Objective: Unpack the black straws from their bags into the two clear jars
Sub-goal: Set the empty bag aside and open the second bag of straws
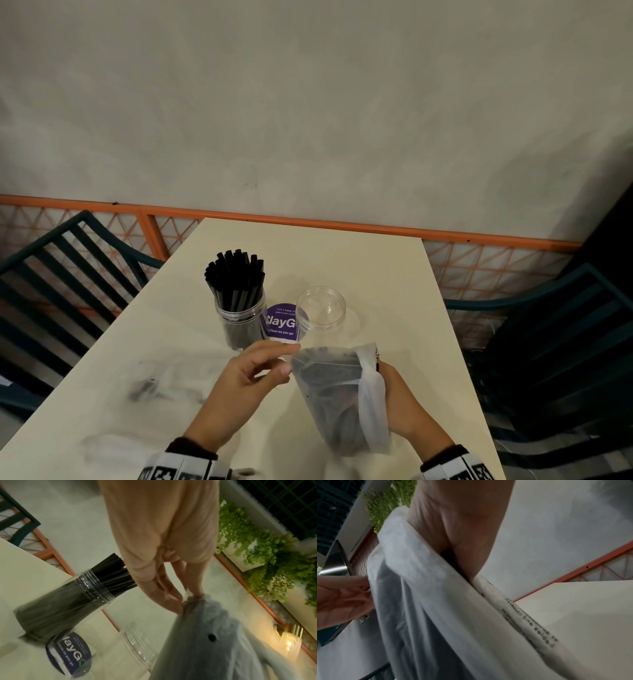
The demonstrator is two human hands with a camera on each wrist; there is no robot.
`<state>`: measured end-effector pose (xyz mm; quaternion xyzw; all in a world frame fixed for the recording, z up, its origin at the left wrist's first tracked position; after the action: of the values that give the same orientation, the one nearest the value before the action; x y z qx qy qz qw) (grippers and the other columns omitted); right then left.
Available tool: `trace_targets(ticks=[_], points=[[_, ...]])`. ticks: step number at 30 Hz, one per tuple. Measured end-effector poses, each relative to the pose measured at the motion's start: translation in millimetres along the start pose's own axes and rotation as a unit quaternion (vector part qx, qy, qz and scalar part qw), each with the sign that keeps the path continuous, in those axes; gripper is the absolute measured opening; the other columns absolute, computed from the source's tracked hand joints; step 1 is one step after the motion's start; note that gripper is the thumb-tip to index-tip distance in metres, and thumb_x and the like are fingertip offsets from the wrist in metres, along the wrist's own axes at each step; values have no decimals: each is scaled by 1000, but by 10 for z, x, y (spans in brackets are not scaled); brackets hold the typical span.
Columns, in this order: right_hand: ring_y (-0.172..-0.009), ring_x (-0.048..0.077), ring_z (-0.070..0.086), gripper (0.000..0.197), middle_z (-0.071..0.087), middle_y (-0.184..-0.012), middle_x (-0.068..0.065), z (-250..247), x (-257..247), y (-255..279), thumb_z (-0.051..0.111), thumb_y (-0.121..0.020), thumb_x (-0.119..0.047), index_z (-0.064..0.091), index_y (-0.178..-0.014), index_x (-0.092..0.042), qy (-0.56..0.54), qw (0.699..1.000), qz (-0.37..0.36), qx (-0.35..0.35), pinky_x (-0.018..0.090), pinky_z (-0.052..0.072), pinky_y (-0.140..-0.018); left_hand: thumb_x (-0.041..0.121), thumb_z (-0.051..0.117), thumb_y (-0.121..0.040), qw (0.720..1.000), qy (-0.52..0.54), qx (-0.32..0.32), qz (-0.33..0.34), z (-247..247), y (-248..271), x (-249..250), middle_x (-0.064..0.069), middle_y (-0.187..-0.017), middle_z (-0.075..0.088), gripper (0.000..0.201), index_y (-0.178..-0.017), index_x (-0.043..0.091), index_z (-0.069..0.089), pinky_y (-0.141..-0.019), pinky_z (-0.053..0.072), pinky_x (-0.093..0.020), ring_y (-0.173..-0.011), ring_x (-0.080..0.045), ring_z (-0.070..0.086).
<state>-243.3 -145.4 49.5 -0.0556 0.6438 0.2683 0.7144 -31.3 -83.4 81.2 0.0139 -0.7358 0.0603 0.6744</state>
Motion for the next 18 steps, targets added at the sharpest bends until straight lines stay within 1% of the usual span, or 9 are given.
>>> trace_targets(ticks=[3,5,8,9,11,13,15,16,18], points=[[-48,6,56,31,58,-48,-1,51,-30,-6,68,-55,-27,54,-69,-4,-6,1000,-10,9,9,43,-48,13,73,-59,999,31,-30,-14,10,-3,33,-4,-104,67,34,-92,19,75,-75,54,-22,-82,-15,67],[-43,6,58,28,57,-44,1,80,-92,24,76,-55,-22,54,-63,-8,-38,999,-8,30,9,43,-44,10,75,-54,999,33,-4,12,48,-9,40,-7,-96,69,27,-81,18,77,-71,55,-22,-80,-18,69],[-35,-3,52,27,54,-54,9,1,-40,3,54,-90,0,57,-64,-6,-59,998,10,20,7,41,-43,8,75,-56,997,46,60,26,92,-28,-17,-12,-76,72,10,-61,16,74,-66,55,-21,-70,-16,69],[-38,-6,53,21,58,-58,7,-12,-31,-16,62,-86,-15,62,-66,-10,-41,999,15,3,6,42,-45,2,74,-59,995,64,70,17,104,-37,-54,-10,-70,73,13,-58,15,73,-65,55,-19,-69,-15,69],[-51,-6,57,36,64,-61,-2,-46,16,-63,82,-56,-46,67,-71,-17,23,1000,-1,-19,9,45,-56,-6,69,-67,991,99,91,-5,113,-36,-134,-7,-66,74,20,-58,11,73,-63,55,-19,-67,-14,69],[-65,4,60,29,64,-71,2,-34,15,-54,70,-56,-35,64,-78,-16,123,992,-12,-6,22,46,-68,15,79,-64,984,150,98,-20,117,-14,-166,-8,-68,73,9,-62,8,72,-65,56,-20,-69,-17,69],[-70,7,61,21,68,-68,-6,-37,35,-68,64,-59,-27,64,-78,-19,155,988,-27,2,24,46,-71,44,85,-48,979,174,103,-27,120,-6,-230,-10,-72,73,42,-65,9,69,-67,56,-21,-73,-17,69],[-71,3,63,22,71,-68,-10,-44,25,-68,66,-60,-24,63,-82,-21,157,987,-35,3,19,47,-70,45,84,-51,977,179,114,-31,129,-17,-244,-10,-76,73,44,-67,9,67,-67,56,-21,-76,-18,69],[-80,-3,64,32,72,-81,-15,55,-41,-35,71,-67,-13,60,-96,-22,198,978,-65,-9,16,51,-72,22,71,-76,978,169,119,-42,166,-43,-242,-14,-83,70,23,-75,3,59,-66,56,-21,-82,-23,67]])
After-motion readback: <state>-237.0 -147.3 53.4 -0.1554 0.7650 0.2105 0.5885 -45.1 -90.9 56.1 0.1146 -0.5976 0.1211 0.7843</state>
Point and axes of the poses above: each hand's wrist, its own y-axis away from the middle knuckle, its own z-axis out of the palm, x = y × z, the point moved 3 cm from there along -y, towards the middle knuckle
